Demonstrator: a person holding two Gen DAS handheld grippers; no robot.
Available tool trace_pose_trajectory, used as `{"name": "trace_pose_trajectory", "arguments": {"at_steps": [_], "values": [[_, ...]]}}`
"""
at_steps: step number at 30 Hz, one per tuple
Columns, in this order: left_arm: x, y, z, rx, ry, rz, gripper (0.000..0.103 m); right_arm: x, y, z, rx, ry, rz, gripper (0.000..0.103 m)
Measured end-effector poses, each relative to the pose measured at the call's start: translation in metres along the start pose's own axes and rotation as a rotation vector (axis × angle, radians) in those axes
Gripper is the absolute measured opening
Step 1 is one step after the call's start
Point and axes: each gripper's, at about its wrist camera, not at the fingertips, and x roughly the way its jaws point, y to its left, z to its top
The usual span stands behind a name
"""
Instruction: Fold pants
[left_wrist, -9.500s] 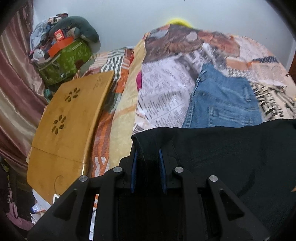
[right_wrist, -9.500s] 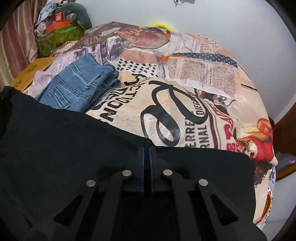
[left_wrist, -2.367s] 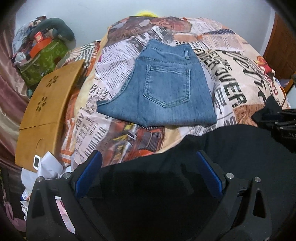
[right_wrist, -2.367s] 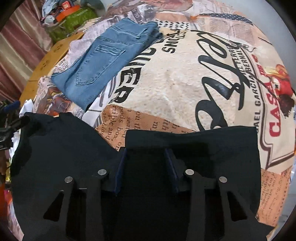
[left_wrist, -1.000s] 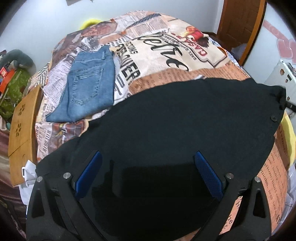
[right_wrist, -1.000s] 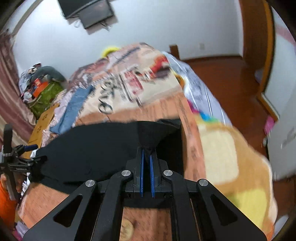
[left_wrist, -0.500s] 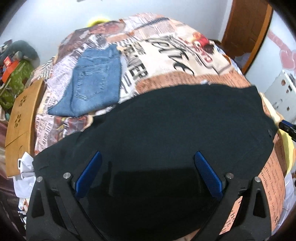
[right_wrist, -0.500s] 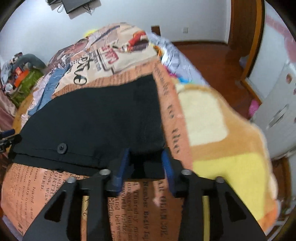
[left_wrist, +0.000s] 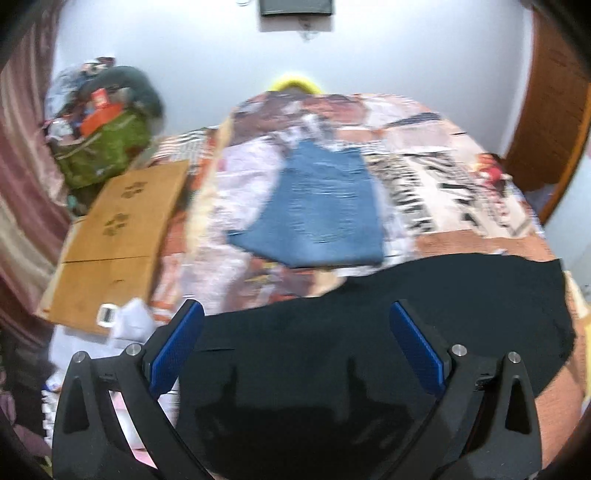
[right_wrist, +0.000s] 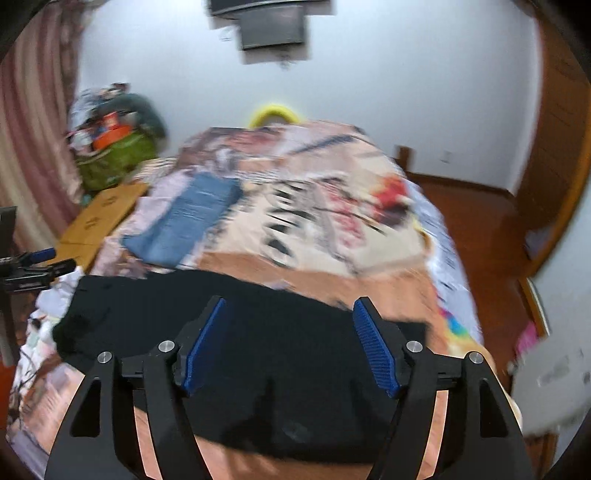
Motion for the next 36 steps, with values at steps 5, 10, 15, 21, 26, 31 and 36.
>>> {"name": "trace_pose_trajectory", "arguments": {"at_steps": [5,10,15,21,26,31,36], "values": [[0.019,0.049,-0.013,-0.044,0.03,0.081,0.101,0.036,0.063,0.022,-0.11,0.034,0.117,0.067],[0.05,0.087,-0.031,-0.1,0.11,0.099,0.101,0.079,0.114,0.03,-0.21,0.104,0.182,0.067],[0.077,0.11,-0.047,-0.143,0.173,0.085,0.101,0.132,0.158,0.032,-0.281,0.214,0.236,0.067],[0.106,0.119,-0.05,-0.213,0.211,-0.029,0.097,0.196,0.198,0.036,-0.376,0.338,0.282,0.067],[0.131,0.107,-0.047,-0.198,0.265,-0.085,0.076,0.246,0.216,0.042,-0.383,0.435,0.307,0.067],[0.142,0.104,-0.054,-0.229,0.264,-0.115,0.064,0.282,0.231,0.032,-0.404,0.557,0.358,0.06],[0.136,0.1,-0.058,-0.209,0.228,-0.086,0.057,0.299,0.241,0.016,-0.446,0.65,0.357,0.018]]}}
